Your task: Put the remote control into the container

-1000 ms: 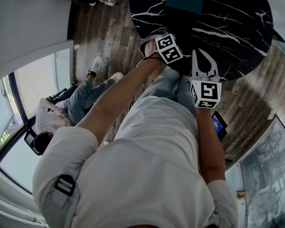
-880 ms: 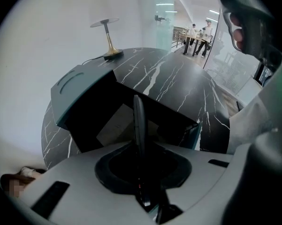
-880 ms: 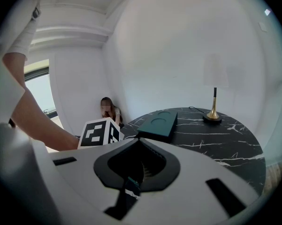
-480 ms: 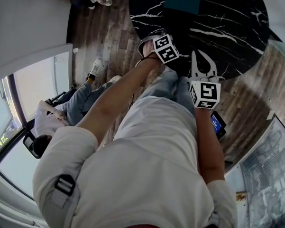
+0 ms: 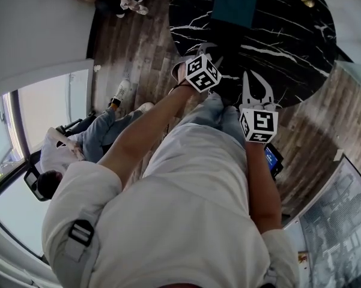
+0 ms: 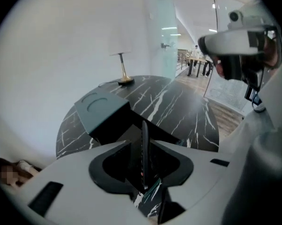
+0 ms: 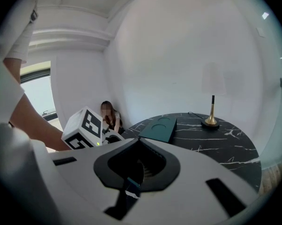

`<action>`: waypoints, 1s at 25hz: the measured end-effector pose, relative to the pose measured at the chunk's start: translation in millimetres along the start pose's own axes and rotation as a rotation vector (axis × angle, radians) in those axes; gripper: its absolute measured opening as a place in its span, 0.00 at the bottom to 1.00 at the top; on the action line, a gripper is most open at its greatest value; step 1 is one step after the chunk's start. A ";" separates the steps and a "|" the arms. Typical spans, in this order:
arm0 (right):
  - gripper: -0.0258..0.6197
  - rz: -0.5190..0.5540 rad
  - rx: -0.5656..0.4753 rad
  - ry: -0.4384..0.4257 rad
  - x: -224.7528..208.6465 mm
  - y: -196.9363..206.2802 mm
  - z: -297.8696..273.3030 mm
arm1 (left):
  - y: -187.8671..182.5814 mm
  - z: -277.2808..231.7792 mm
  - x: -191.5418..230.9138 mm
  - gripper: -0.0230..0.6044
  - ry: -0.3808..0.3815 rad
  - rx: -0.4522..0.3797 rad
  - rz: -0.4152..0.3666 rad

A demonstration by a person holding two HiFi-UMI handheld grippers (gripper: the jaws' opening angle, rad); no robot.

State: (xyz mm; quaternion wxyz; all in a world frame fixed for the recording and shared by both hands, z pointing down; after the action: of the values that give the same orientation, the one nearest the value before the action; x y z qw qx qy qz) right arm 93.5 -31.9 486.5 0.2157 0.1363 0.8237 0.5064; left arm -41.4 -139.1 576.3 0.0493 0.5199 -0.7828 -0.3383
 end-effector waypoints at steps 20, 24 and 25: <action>0.05 0.117 -0.212 -0.120 38.5 -130.6 63.5 | -113.7 221.5 24.8 0.05 -0.011 -0.665 0.438; 0.05 0.121 -0.227 -0.134 43.7 -142.3 73.0 | -124.9 240.3 22.1 0.05 -0.002 -0.718 0.439; 0.05 0.124 -0.228 -0.137 44.8 -144.6 74.3 | -127.3 244.2 21.5 0.05 0.000 -0.727 0.428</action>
State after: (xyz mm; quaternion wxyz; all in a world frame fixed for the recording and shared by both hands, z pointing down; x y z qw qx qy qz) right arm 90.3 -19.5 318.3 0.2540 0.1958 0.7340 0.5986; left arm -56.5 -69.9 309.3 0.2986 0.2943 -0.7029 -0.5746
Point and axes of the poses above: the fingertips, and each gripper's own axes: z backward along the fingers, x to its left, y out of its underside, the point moved 8 cm from there along z, backward along the fingers, and after that the axes turned 10 degrees about -y, right-handed, at the moved point
